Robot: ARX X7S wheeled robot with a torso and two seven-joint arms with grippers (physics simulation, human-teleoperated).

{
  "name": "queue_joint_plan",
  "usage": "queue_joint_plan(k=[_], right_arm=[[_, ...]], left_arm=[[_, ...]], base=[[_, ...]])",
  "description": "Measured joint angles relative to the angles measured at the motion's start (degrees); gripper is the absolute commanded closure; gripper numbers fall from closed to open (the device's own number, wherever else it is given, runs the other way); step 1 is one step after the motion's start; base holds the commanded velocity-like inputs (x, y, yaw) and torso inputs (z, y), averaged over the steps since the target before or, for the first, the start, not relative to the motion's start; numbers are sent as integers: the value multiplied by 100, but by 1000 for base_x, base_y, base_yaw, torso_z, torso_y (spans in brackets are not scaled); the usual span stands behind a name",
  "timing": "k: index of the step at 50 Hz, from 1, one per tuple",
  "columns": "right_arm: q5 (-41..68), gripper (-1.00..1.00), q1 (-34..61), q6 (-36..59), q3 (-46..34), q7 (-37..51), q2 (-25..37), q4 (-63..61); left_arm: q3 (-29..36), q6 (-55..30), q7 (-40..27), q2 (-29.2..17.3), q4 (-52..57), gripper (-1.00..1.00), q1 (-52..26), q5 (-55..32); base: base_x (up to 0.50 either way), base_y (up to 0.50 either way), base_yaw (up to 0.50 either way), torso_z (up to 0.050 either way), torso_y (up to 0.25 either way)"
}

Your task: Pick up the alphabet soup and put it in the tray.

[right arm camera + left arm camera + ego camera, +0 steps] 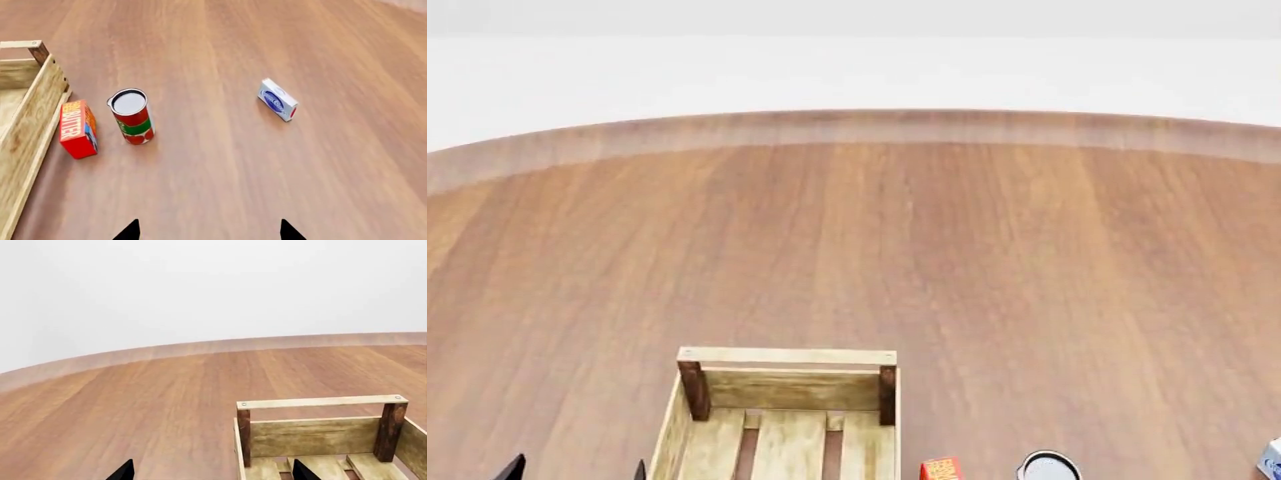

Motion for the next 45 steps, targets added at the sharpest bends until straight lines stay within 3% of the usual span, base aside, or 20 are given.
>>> queue_joint_plan(k=[21,45], right_arm=[[-395,-100,-961,-704,603,-690,-563,66],[-859,-100,-1227,-1182,775,-1230,-1065,393]], left_arm=[[64,2,-44,-48,-9,-100,-18,-65],[127,12,-122,-92,-56,-100,-47,-106]], base=[[0,0,0,0,0],[0,0,0,0,0]])
